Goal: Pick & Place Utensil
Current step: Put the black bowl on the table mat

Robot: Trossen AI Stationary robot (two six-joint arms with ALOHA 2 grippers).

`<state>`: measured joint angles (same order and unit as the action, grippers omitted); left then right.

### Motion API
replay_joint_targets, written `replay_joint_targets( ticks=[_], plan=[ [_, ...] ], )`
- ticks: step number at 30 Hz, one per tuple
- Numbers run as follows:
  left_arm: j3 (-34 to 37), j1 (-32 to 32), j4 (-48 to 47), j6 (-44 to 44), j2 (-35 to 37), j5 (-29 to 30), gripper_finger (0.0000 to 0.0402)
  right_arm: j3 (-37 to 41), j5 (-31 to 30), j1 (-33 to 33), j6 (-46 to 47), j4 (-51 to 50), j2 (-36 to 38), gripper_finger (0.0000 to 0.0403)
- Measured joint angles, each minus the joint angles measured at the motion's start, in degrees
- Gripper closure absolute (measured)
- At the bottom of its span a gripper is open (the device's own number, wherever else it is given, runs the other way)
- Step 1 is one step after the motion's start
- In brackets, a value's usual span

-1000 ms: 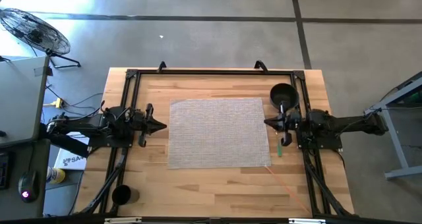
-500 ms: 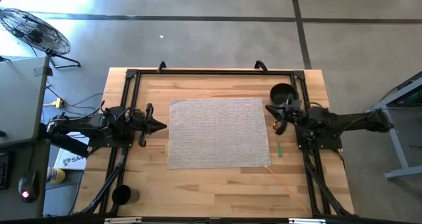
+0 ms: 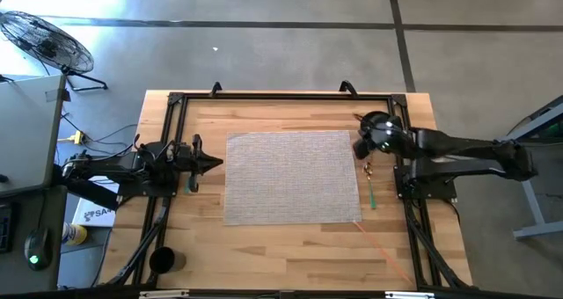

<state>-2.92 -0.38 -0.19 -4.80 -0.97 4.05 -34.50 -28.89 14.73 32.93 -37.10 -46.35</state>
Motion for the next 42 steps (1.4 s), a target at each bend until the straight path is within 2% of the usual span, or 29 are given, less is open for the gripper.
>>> replay_joint_targets(
  ticks=[6,10,15,29,39,42],
  plan=[
    [0.0,0.0,0.0,0.0,0.0,0.04,0.0393,-2.88,7.51,8.91,3.25,-1.13,-10.82,0.0244],
    [-0.02,0.0,-0.04,0.0,0.0,0.07,0.0393,-4.2,9.86,12.88,4.5,-1.39,-16.13,0.0236],
    [-0.04,0.0,-0.13,0.0,0.0,0.17,0.0393,-4.46,10.4,14.49,6.1,-2.36,-20.49,0.0241],
    [-0.04,0.0,-0.39,0.0,0.0,0.13,0.0393,-4.46,7.6,12.11,13.49,-3.83,-26.43,0.0306],
    [-0.04,0.0,-0.37,0.0,0.0,0.09,0.0393,-4.43,5.38,12.12,12.27,-3.8,-26.48,0.0387],
    [-0.04,0.0,-0.37,0.0,0.0,-0.02,0.0393,-4.43,5.4,12.12,11.1,-3.98,-26.46,0.0395]
  ],
)
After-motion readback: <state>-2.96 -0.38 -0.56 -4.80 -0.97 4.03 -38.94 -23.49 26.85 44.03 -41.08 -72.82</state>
